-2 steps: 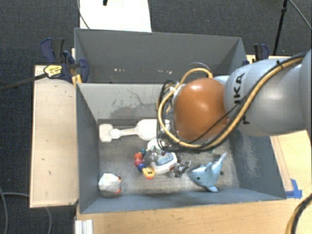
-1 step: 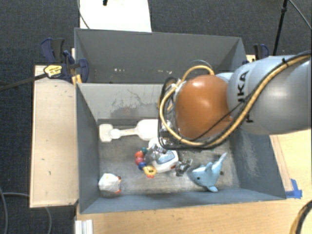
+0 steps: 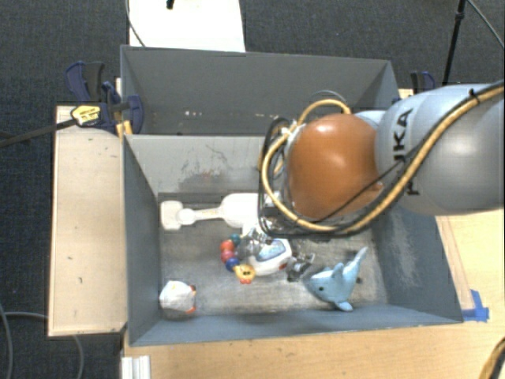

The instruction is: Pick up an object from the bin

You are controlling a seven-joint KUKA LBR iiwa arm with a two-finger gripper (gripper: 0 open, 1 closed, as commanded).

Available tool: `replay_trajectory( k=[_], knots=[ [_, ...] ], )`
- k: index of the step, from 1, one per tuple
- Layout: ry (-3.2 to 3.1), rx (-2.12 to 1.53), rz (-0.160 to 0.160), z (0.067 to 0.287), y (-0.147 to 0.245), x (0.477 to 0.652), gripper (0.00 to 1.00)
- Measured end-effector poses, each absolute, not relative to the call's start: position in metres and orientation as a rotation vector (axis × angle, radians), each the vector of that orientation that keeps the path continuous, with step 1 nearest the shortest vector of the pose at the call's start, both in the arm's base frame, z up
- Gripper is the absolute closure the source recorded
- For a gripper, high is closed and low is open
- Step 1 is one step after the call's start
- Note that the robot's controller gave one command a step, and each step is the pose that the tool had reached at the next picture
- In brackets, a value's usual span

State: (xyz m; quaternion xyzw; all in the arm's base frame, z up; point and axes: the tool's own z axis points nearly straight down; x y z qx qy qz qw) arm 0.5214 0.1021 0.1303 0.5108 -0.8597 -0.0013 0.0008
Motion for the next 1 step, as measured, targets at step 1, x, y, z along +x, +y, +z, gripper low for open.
replay_trajectory(
  k=[1],
  knots=[
    [-2.707, 1.605, 0.001, 0.1395, 0.1024, 0.5233, 1.00]
  ],
)
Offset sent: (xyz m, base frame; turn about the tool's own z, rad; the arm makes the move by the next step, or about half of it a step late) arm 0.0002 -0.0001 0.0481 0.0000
